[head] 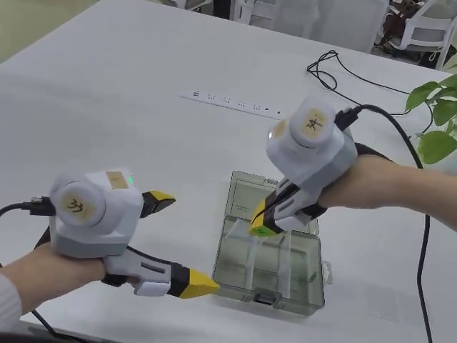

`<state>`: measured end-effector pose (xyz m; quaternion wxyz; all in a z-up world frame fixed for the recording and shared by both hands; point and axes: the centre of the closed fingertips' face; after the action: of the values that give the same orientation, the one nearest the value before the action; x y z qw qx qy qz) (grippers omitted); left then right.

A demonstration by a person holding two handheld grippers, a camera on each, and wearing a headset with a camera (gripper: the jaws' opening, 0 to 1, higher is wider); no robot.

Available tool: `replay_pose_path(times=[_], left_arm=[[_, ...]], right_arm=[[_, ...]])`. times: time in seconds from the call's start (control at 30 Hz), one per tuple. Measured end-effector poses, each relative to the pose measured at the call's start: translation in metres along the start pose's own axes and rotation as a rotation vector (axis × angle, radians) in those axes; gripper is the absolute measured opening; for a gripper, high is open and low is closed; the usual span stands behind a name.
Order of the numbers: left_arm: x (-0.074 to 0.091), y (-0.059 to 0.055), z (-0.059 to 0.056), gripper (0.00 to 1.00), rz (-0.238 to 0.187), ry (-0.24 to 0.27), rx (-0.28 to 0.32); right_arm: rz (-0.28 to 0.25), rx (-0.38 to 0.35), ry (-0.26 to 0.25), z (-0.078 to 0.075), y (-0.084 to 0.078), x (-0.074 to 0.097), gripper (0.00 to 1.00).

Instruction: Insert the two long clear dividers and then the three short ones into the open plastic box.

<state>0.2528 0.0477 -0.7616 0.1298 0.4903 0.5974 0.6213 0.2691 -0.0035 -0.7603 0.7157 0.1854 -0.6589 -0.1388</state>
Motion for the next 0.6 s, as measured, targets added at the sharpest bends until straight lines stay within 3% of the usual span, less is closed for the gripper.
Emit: replay_pose_path(times=[0.6], left_arm=[[0.002, -0.006, 0.001, 0.92, 0.001, 0.001, 0.024]], right_arm=[[0.043, 0.032, -0.022, 0.001, -0.002, -0.022, 0.02]])
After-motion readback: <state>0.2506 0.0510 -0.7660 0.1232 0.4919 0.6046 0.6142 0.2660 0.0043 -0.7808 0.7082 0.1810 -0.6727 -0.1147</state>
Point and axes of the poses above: the centre of the closed fingertips' face, and the gripper's own axes: x roughly backward along the fingers, z roughly to its left, y roughly out of its top, and after that the axes turned 5 degrees about x, right-handed
